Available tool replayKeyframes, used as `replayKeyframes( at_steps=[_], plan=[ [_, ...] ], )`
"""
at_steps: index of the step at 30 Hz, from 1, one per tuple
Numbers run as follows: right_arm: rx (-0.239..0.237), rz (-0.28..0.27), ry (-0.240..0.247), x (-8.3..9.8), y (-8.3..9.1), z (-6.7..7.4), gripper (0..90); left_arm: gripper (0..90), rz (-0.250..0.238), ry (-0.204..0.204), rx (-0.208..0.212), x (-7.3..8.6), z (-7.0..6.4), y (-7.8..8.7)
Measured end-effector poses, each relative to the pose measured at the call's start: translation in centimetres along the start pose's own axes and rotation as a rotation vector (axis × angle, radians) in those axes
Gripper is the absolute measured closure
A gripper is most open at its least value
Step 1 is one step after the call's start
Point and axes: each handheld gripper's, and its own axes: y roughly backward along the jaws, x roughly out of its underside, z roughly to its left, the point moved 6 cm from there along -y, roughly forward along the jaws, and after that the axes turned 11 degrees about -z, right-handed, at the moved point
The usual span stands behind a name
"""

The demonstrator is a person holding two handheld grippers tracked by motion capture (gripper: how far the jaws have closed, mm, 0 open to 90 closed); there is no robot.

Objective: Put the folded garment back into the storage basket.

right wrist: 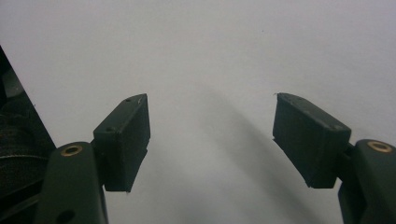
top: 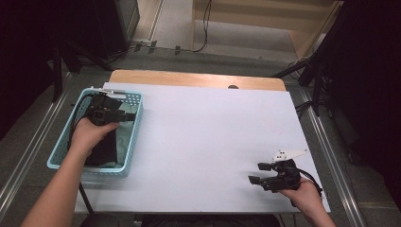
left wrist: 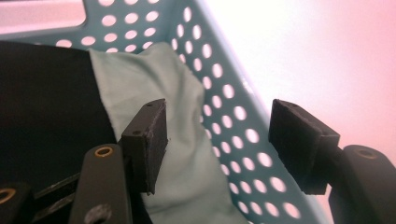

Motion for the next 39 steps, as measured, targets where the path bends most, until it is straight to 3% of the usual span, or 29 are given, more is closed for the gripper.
replayKeyframes(
  at_steps=[13,23,29,39],
  plan=[
    [-0.006,-0.001,-0.002,-0.1,-0.1,0.0,26.1,34.8,-0.025,-0.063,0.079,-1.8,-3.7,1.7],
    [-0.005,0.001,-0.003,-0.1,-0.1,-0.1,26.1,32.7,-0.013,-0.113,0.145,-1.7,-6.2,0.8],
    [-0.006,0.002,-0.006,0.0,-0.1,-0.1,26.1,30.3,-0.002,-0.099,0.175,-1.5,-7.1,-0.1],
    [-0.006,0.002,-0.007,0.0,0.0,-0.1,26.1,27.7,0.017,-0.117,0.222,-0.8,-9.2,-1.6]
  ],
)
